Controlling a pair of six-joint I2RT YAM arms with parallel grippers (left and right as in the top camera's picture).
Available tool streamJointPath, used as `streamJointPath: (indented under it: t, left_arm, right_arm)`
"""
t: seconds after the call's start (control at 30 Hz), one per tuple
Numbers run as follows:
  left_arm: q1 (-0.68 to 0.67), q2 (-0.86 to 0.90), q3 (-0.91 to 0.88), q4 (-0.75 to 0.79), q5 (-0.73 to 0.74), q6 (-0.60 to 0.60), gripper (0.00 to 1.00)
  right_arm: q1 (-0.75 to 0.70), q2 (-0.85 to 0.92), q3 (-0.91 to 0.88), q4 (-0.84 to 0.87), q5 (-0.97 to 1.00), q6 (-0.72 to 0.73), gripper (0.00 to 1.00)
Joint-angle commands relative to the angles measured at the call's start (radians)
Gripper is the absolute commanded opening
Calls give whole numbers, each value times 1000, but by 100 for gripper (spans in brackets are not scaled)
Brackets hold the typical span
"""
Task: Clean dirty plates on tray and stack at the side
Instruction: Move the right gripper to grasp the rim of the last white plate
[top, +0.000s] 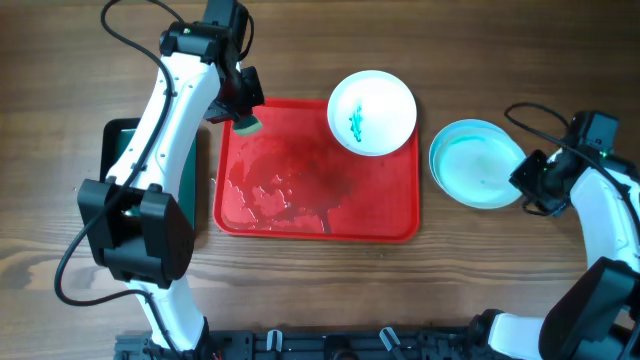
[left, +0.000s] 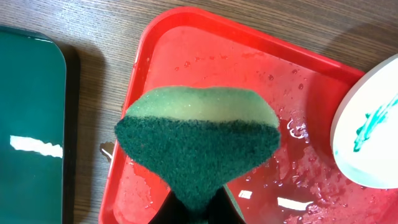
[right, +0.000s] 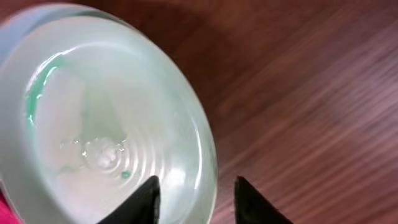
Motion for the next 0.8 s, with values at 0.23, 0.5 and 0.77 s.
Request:
streamJointPath:
  t: [0.23, 0.5, 0.77]
  left_arm:
    - [8, -2, 12, 0, 12, 4, 4]
    - [8, -2, 12, 2, 12, 4, 4]
    - [8, -2, 12, 1, 12, 4, 4]
  right_arm:
    - [356, -13, 182, 108, -50, 6, 56]
    - [563, 151, 204, 203, -35, 90, 42]
    - [640, 343, 204, 252, -16, 208, 30]
